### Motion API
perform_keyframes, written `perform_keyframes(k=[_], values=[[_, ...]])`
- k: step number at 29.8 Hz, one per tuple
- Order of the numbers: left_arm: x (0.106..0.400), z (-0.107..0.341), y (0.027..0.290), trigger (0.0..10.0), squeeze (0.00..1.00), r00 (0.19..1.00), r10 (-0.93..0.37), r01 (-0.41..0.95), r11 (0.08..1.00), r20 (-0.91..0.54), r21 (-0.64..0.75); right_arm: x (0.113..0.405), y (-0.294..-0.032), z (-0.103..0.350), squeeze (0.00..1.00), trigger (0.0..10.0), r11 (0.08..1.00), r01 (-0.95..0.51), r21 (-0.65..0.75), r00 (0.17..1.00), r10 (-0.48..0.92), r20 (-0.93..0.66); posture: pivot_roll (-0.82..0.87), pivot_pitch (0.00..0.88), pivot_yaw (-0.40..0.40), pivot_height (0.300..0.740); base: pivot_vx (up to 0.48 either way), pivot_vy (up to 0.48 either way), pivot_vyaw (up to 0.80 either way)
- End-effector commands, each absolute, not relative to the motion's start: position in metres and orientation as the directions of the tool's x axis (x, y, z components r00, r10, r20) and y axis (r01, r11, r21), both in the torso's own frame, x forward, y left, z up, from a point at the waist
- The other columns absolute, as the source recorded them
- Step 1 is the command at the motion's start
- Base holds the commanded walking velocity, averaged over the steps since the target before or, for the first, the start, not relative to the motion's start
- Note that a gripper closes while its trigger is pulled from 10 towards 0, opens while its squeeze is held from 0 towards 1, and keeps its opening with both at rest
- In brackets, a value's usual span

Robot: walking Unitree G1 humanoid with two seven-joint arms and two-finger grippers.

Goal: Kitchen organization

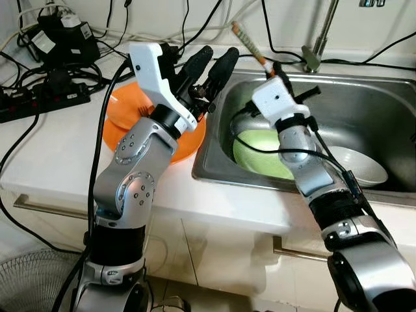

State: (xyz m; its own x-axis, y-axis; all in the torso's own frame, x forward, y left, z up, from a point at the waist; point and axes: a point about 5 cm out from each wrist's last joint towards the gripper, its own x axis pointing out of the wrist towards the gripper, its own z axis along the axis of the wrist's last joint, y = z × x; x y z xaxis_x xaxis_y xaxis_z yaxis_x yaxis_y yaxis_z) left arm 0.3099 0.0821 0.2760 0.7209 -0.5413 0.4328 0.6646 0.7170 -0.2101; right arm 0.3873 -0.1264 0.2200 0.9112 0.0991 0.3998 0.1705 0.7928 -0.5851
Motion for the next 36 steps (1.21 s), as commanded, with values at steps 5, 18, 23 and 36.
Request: perform_keyframes(k=[5,18,23,36], values=[[0.309,0.269,0.090,10.0,0.00,0.739,-0.543,0.639,0.753,0.398,-0.160,0.400,-0.155,0.225,0.00,10.0,0.873,0.197,-0.446,0.945,-0.048,0.323,0.16,0.040,0.085,0.740,0.000,0.000,0.00],[0.307,0.242,0.086,10.0,0.00,0.755,-0.608,0.628,0.778,0.243,-0.003,0.410,-0.180,0.205,0.00,10.0,0.980,0.116,-0.163,0.992,-0.108,0.059,0.17,0.042,0.083,0.740,0.000,0.000,0.00],[0.301,0.218,0.079,10.0,0.00,0.718,-0.684,0.681,0.729,0.132,0.074,0.409,-0.184,0.191,0.00,10.0,0.988,0.108,-0.114,0.994,-0.110,-0.015,0.17,0.042,0.084,0.740,0.000,0.000,0.00],[0.297,0.187,0.078,10.0,0.00,0.714,-0.699,0.697,0.714,0.022,0.059,0.403,-0.176,0.162,0.00,10.0,0.993,0.082,-0.084,0.989,-0.091,-0.116,0.17,0.028,0.089,0.740,0.000,0.000,0.00]])
